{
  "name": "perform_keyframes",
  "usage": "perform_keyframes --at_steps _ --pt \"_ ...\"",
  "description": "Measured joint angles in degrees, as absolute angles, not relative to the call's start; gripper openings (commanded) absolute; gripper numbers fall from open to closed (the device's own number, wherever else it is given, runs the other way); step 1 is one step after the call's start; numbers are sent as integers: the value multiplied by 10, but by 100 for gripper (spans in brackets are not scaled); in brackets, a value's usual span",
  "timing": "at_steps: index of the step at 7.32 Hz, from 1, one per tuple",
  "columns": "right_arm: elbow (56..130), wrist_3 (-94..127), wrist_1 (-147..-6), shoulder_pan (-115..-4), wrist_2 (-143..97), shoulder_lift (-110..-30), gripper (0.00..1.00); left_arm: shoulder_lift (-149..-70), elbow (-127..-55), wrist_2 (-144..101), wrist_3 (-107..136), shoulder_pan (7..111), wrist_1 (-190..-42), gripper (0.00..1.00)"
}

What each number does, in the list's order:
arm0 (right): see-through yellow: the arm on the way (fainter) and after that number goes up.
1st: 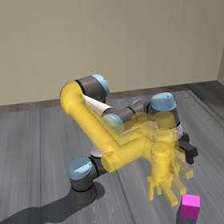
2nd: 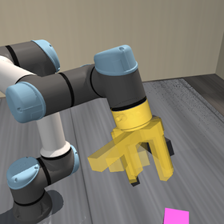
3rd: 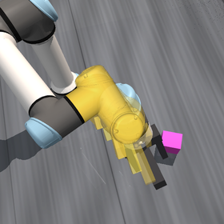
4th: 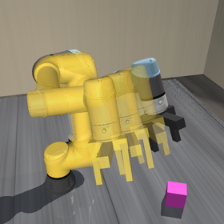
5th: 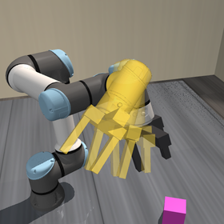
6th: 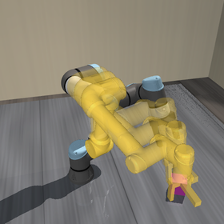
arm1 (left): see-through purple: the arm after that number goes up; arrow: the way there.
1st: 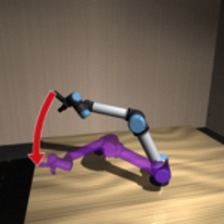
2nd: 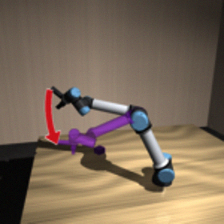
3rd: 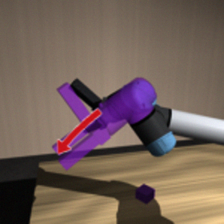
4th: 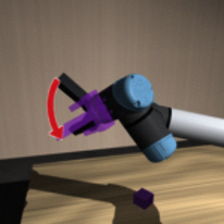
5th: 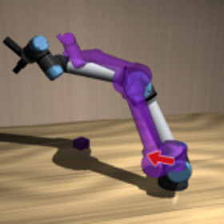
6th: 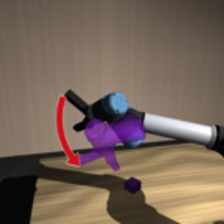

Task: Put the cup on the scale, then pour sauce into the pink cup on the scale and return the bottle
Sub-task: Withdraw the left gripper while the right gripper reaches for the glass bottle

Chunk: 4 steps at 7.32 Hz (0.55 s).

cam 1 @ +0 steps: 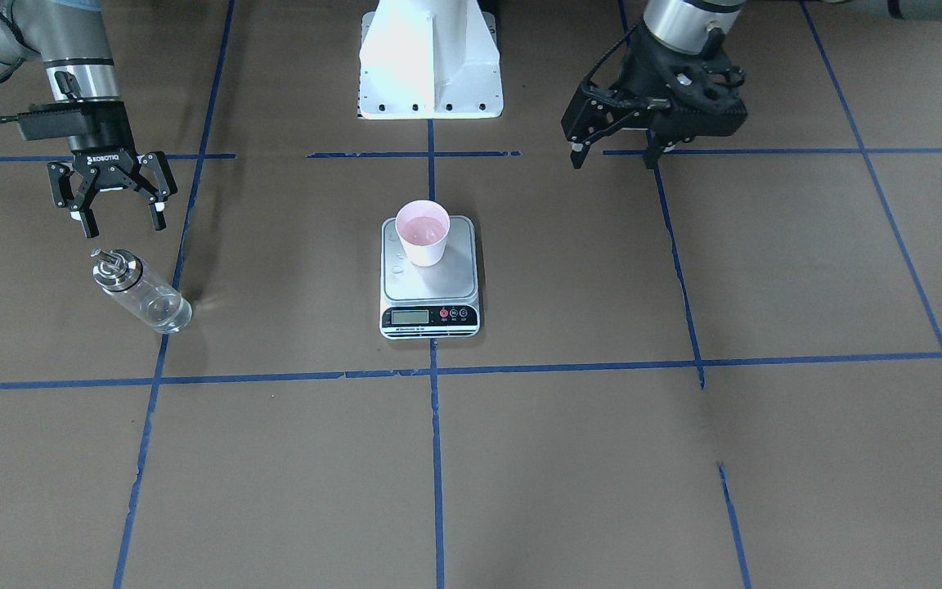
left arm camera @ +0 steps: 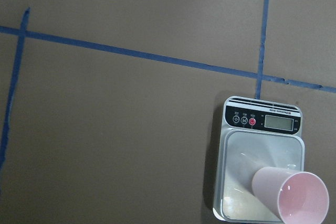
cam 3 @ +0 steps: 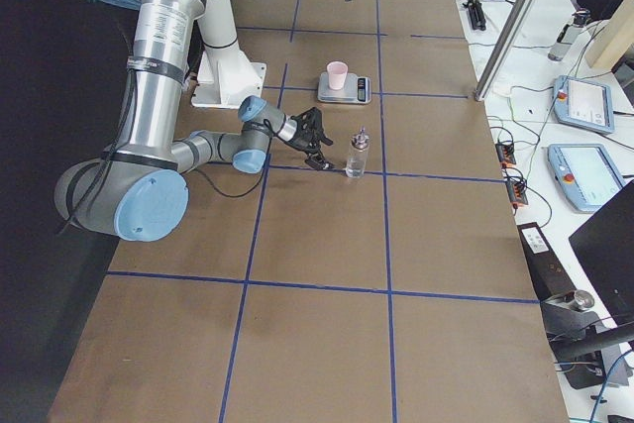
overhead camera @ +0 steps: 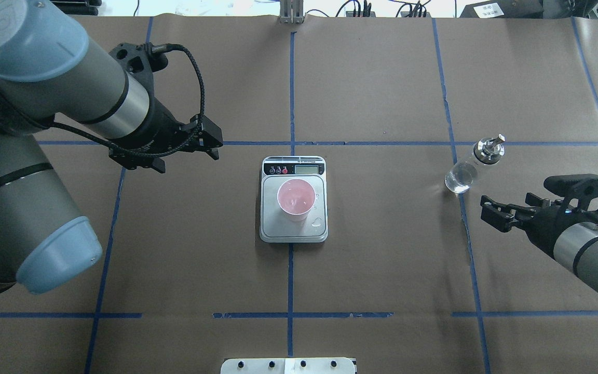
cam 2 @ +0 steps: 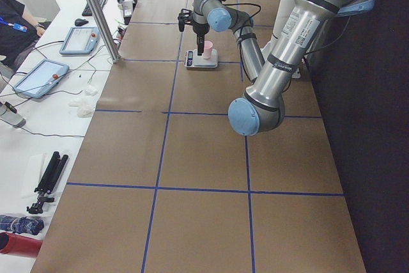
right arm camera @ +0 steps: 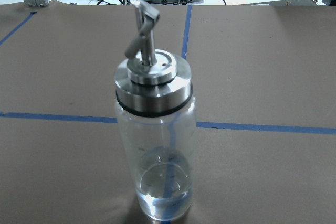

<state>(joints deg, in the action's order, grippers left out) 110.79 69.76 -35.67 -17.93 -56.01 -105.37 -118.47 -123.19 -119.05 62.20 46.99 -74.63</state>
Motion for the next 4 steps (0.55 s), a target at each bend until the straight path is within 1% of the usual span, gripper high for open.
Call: perform_keyframes --at_steps 2,4 --pt "1053 691 -324 -172 -522 -1020 100 -1156 -1242 -1188 549 505 -736 100" --pt "1029 685 -319 -170 -502 -999 100 -1133 -1248 -1188 502 535 -734 100"
